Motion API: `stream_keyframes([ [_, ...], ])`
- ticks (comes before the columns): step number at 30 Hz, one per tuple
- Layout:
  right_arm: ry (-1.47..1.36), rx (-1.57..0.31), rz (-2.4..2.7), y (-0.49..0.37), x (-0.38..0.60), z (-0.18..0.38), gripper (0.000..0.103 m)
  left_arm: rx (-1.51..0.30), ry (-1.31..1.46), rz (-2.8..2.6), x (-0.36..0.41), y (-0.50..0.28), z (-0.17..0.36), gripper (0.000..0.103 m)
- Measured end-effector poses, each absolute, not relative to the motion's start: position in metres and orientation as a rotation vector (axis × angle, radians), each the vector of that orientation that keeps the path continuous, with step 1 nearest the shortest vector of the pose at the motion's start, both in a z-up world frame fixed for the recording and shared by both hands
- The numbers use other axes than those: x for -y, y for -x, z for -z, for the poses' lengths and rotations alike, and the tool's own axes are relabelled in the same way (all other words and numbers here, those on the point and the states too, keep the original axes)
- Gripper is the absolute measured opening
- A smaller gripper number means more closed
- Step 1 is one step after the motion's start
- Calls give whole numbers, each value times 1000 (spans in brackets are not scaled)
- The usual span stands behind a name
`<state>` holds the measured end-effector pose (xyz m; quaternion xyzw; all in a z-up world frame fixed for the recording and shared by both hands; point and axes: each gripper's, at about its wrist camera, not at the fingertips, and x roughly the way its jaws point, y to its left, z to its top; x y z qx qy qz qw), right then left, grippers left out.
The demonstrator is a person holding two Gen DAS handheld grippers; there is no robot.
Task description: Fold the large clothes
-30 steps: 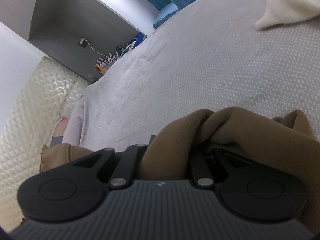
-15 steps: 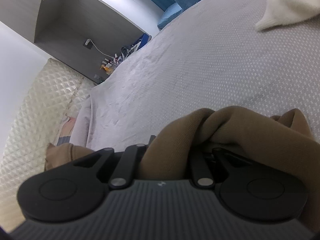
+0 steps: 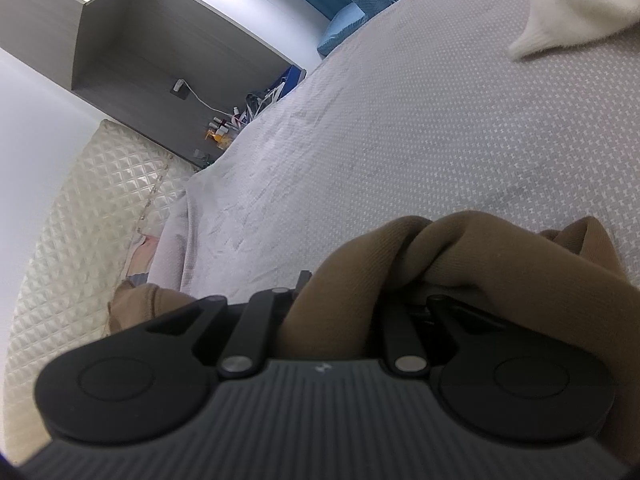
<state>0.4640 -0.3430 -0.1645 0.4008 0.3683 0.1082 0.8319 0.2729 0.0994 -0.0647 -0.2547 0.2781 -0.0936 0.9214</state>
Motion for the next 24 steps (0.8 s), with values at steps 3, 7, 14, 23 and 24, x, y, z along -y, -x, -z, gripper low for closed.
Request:
stream_keyframes([
  [3, -858, -787, -237, -465, 345, 165, 18, -647, 456, 179, -80, -285, 85, 74],
  [7, -925, -804, -252, -465, 354, 163, 20, -657, 381, 156, -65, -291, 91, 75],
  [14, -1111, -805, -368, -444, 388, 154, 43, -657, 379, 161, -69, -291, 93, 75],
  [23, -1030, -649, -304, -382, 410, 119, 77, -637, 383, 143, -69, -292, 91, 75],
  [24, -966, -641, -272, -379, 406, 112, 80, -635, 386, 142, -70, -292, 90, 75],
])
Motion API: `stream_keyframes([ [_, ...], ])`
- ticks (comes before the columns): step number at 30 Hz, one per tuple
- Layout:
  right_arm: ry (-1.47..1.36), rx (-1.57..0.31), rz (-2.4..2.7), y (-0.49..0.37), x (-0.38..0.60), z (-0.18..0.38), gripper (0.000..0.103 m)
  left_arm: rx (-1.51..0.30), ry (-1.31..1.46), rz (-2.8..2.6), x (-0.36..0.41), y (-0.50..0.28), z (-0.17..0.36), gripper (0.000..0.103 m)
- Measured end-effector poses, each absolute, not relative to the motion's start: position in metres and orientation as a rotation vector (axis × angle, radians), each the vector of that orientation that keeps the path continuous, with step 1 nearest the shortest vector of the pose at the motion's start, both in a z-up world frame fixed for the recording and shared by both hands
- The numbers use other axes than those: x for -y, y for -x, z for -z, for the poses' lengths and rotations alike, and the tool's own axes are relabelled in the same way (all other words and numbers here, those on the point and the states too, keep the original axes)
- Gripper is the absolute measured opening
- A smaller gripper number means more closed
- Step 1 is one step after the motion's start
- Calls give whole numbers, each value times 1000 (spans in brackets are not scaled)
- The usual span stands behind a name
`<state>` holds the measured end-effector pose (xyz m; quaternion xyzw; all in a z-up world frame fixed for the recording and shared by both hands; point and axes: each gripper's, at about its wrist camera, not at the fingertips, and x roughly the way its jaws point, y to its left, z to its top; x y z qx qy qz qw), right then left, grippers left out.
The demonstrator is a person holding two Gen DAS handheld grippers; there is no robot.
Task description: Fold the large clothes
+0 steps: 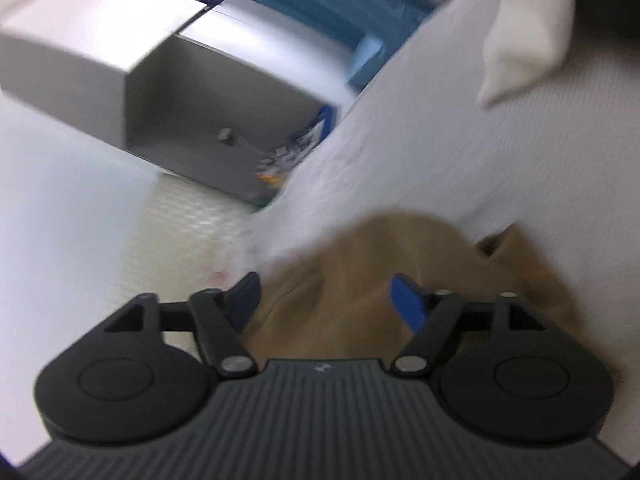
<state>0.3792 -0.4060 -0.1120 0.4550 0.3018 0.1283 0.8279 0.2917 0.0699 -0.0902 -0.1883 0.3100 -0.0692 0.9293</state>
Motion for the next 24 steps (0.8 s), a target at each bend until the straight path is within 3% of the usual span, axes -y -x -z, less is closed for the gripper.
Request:
stream_keyframes([
  [10, -393, -570, -344, -369, 312, 67, 78, -632, 360, 130, -66, -287, 88, 75],
  [15, -246, -611, -414, -374, 278, 71, 61, -642, 328, 127, -62, -289, 88, 75],
  [24, -53, -665, -389, -372, 235, 93, 63, -680, 254, 115, -53, -302, 98, 75],
])
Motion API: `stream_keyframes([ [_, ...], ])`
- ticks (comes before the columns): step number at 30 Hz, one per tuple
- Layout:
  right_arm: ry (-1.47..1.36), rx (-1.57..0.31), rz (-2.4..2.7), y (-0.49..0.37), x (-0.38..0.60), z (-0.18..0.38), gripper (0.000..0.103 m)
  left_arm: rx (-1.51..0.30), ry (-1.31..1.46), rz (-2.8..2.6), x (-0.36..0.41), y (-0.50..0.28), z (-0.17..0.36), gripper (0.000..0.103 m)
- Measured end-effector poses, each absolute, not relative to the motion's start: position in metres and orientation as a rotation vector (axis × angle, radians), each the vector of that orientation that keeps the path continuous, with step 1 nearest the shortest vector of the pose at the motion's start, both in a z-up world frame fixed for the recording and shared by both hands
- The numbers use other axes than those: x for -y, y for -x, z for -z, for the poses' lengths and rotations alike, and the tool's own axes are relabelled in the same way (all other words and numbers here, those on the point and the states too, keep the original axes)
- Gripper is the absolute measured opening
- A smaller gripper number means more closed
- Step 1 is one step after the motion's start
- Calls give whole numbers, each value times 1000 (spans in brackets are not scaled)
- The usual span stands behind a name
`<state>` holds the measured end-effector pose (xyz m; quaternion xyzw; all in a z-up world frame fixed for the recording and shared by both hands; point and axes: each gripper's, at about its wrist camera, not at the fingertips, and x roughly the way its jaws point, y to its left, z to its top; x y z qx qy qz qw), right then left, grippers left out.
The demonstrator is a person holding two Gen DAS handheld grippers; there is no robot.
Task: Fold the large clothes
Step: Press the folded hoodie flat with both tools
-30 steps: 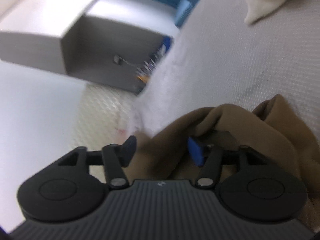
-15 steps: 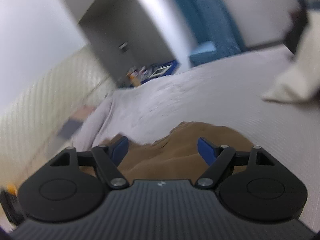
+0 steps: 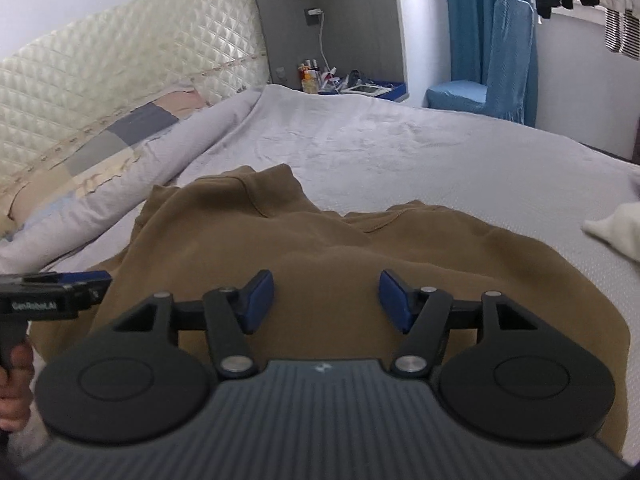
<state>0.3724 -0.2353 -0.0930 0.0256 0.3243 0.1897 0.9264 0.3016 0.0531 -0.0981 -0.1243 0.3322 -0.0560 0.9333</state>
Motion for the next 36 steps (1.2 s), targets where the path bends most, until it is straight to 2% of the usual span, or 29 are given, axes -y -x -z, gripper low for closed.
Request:
stream_keyframes([
  [12, -115, -801, -362, -428, 222, 133, 80, -743, 247, 81, -50, -341, 117, 79],
  [20, -151, -752, -350, -422, 225, 134, 80, -692, 291, 89, -57, -332, 113, 80],
  [26, -162, -674, -316, -381, 234, 100, 76, -648, 328, 95, -64, -291, 89, 79],
  [30, -298, -654, -284, -344, 258, 82, 75, -618, 315, 85, -65, -261, 77, 80],
  [36, -478, -736, -197, -298, 293, 90, 76, -618, 339, 64, -61, -239, 73, 79],
])
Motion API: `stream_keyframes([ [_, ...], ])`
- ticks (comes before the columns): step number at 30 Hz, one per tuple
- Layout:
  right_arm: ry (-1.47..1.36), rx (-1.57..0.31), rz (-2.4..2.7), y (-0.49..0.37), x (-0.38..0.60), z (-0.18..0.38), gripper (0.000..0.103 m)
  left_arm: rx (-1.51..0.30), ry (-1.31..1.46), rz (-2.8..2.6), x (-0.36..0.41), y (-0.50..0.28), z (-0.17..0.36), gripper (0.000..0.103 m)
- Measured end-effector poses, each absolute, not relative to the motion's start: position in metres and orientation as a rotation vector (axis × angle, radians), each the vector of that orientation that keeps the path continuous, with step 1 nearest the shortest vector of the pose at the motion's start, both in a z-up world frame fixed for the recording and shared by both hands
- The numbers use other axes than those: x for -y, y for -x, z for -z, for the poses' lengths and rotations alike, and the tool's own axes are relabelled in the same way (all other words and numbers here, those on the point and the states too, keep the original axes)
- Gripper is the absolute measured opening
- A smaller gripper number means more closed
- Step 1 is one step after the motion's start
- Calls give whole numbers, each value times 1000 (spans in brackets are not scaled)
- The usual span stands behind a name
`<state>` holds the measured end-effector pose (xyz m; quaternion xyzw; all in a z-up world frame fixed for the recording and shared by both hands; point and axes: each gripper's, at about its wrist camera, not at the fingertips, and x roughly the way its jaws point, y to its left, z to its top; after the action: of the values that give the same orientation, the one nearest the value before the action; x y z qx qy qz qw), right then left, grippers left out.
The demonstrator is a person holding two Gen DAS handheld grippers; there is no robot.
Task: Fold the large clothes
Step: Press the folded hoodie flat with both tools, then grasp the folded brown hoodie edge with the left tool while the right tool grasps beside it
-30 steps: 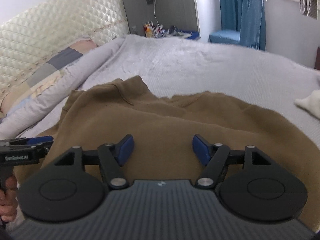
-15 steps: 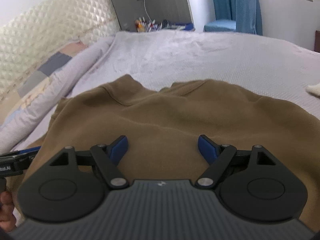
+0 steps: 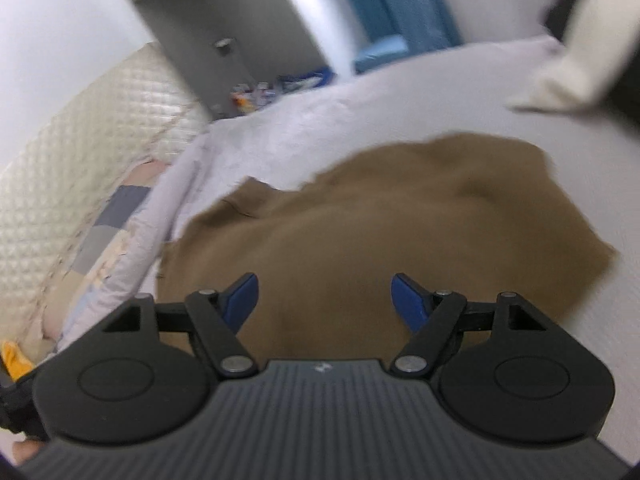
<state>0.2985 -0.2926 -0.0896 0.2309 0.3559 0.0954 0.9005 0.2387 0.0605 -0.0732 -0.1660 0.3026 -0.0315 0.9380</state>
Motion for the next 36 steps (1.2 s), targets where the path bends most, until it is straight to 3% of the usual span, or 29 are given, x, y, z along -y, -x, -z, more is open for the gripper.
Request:
stream_keyframes([
  [10, -876, -870, -56, -282, 339, 131, 81, -694, 428, 28, -61, -186, 87, 83],
  [13, -990, -874, -61, -284, 344, 144, 103, -739, 514, 2, -73, -182, 95, 85],
  [20, -1217, -854, 49, -288, 357, 171, 103, -785, 789, -49, -112, -183, 118, 101],
  [26, -1415, -866, 96, -311, 348, 200, 103, -775, 1062, -90, -145, -182, 147, 102],
  [36, -1285, -745, -60, -330, 332, 174, 103, -588, 1483, -171, -190, -163, 190, 102],
])
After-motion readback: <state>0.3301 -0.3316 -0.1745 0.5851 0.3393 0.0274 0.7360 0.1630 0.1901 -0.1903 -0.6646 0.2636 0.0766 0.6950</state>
